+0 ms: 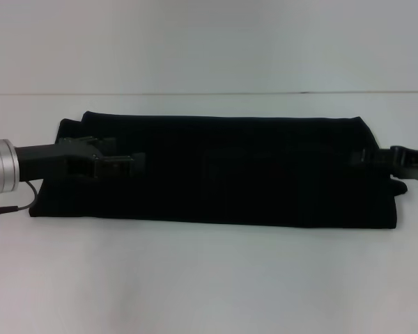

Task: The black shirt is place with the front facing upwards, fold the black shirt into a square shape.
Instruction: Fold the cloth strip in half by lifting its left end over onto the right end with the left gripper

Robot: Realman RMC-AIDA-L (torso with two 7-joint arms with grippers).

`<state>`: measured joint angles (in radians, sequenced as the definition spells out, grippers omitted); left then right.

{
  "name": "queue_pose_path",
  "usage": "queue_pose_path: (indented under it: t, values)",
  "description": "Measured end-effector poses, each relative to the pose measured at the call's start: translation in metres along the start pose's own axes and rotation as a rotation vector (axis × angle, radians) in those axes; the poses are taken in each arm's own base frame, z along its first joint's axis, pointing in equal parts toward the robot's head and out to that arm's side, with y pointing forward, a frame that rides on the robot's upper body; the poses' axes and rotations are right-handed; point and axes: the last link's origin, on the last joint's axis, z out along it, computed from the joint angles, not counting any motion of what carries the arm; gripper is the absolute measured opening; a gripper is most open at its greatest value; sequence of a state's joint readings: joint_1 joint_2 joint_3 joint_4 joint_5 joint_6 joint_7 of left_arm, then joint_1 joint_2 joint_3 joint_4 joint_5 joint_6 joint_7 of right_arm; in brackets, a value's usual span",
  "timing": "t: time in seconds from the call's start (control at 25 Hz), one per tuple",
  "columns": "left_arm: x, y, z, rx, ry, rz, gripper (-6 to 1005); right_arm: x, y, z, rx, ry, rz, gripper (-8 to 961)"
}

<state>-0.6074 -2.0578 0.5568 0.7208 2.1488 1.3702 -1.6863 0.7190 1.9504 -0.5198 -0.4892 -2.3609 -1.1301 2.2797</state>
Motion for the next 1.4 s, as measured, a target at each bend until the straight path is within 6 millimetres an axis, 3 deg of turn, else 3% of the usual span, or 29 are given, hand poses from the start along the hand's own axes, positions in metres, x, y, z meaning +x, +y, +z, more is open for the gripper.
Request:
queue_pose_path:
  t: [0.44,1.4]
  values:
    - [-0.005,-0.004,0.001,0.027,-0.006,-0.012,890,0.002,0.015,0.010,-0.057,0.019,-0.011,829]
    - [-0.008,-0.003,0.001,0.023,-0.001,-0.027,888,0.013,-0.026,-0.020,0.035,-0.014,0.046,827]
